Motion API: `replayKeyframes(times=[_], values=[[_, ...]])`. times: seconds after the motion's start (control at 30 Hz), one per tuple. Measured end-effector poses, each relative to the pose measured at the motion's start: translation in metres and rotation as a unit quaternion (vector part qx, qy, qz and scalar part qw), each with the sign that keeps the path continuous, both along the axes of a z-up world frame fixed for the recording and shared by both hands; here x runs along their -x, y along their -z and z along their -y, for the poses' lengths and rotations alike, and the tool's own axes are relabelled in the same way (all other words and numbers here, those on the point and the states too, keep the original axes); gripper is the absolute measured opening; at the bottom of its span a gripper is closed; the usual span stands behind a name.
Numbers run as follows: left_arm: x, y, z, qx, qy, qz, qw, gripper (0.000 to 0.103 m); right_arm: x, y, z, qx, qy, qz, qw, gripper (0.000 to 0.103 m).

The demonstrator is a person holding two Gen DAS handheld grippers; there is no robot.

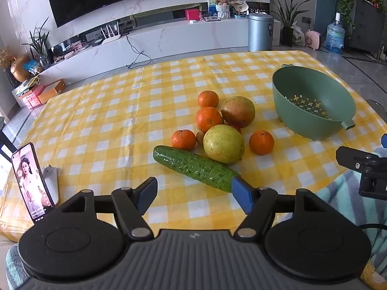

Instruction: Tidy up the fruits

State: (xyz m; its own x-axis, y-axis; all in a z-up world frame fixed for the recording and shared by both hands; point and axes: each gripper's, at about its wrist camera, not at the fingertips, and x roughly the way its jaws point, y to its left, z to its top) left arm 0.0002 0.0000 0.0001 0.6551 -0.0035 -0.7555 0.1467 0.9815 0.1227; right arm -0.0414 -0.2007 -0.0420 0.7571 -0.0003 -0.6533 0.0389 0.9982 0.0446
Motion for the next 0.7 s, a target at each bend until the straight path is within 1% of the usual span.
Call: replayKeyframes(times=[0.23,0.37,0.4,0.43,0.7], values=[[-0.0004,0.0000,-0.0002,0.003,-0.001,-0.002,1.0000,0.083,-0.0003,-0.0004,-0.0038,-0.002,-0.001,-0.003,1.000,0.099],[-0.0010,-0.0004,0.0000,0.002,-0.004,-0.002,1.0000,0.083,-0.0043,0.0044,-0.0029,-0.010,-0.006,-0.011,1.000,0.099],[0.0025,0.0068,-0.0017,0.002,-0.005,-0.002,1.0000,0.083,-0.0040,0.0044,-0.0038,-0.011,-0.007,-0.012,1.000,0.099],[0.0032,0.0075,-0.0024,0.002,-0.006,-0.002,1.0000,0.083,-0.0032,0.0035,-0.0040,-0.011,-0.008,-0.012,1.000,0.099],[0.0003,0.0014,-0.0026,0.002,-0.012,-0.003,0.9999,0.083,-0.0055,0.0025,-0.0027,-0.013,-0.011,-0.008,1.000,0.099]])
